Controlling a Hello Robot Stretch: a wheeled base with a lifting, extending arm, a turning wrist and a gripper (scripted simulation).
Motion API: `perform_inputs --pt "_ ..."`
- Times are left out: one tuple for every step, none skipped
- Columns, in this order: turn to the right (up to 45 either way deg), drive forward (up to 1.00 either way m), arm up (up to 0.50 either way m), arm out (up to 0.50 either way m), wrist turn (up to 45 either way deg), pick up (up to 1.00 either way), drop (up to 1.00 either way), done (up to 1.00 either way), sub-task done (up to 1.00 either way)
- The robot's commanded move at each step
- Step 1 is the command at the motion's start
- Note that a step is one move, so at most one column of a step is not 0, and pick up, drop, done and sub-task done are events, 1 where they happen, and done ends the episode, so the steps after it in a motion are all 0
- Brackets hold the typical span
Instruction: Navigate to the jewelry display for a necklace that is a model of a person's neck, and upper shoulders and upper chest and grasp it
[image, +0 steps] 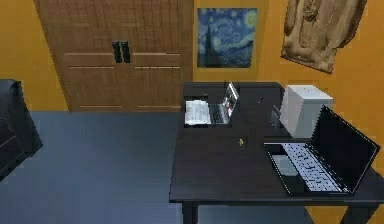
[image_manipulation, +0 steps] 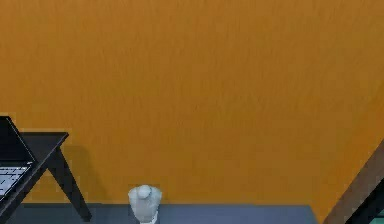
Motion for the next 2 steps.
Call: perform_inputs --pt "-15.0 0.00 0.00 0.00 0.0 0.00 0.00 0.00 0.00" --pt "0.0 0.00 0.10 0.00 0.0 0.00 0.00 0.00 0.00"
